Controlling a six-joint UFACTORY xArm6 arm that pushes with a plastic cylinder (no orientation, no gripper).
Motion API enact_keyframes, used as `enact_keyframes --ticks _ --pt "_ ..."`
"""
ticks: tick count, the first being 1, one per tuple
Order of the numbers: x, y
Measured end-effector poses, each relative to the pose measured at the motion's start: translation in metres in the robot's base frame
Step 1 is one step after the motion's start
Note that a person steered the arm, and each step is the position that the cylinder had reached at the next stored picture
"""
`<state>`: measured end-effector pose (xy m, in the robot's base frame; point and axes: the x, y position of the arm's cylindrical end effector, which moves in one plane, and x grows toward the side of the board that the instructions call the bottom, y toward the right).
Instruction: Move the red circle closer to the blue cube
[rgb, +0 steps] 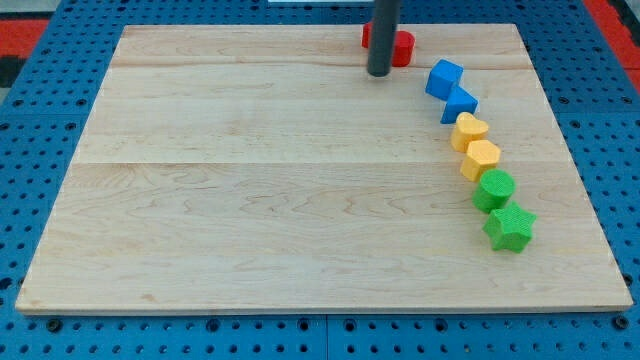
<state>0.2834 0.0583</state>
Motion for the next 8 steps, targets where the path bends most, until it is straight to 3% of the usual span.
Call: enact_keyframes --ticks 1,3,8 --pt "-0.015 -0.018" --pt "-0.048 0.020" --pt "-0.055 0.070"
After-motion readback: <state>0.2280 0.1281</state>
